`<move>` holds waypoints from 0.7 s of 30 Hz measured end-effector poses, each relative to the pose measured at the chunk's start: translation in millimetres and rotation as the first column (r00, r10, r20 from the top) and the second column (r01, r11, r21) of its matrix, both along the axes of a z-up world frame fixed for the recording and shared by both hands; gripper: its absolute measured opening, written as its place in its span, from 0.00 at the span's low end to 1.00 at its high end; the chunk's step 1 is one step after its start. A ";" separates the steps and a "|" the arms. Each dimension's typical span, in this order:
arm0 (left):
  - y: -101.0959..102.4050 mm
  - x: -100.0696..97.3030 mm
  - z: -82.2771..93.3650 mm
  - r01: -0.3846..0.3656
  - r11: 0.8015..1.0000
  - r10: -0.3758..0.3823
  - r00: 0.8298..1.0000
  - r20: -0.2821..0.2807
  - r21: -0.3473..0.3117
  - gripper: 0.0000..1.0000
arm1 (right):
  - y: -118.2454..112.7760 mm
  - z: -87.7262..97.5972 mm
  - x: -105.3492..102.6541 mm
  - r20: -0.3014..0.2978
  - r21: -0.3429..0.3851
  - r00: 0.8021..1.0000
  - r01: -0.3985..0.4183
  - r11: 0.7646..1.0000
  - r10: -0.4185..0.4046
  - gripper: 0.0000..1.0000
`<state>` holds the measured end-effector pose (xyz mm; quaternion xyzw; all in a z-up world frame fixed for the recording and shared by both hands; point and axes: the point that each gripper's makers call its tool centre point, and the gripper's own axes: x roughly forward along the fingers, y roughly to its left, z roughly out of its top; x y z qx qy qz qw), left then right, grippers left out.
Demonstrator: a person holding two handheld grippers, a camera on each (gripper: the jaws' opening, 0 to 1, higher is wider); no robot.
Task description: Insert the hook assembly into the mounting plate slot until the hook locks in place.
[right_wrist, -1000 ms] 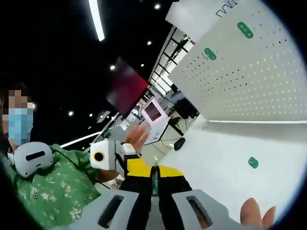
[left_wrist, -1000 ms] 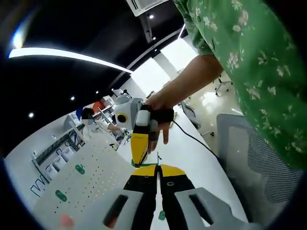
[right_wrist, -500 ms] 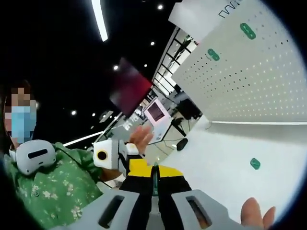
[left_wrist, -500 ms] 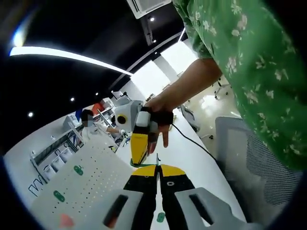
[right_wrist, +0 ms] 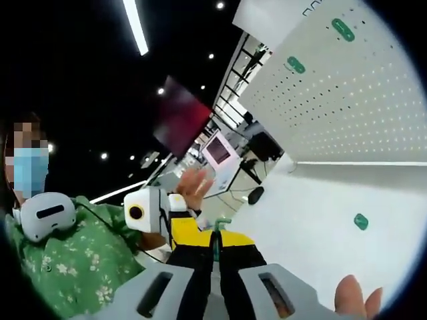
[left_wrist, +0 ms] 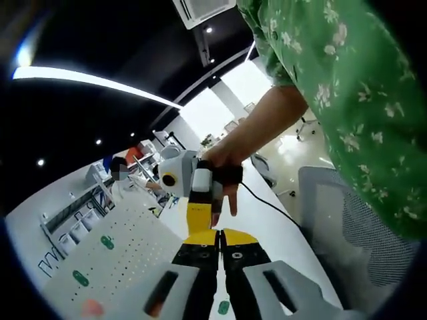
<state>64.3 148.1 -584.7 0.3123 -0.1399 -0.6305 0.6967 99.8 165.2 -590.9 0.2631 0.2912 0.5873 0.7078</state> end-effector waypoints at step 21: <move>2.5 18.6 -6.1 -0.039 0.999 0.039 0.998 -0.050 -0.005 0.02 | -2.8 -3.8 17.3 0.037 0.004 0.997 0.069 0.998 -0.069 0.00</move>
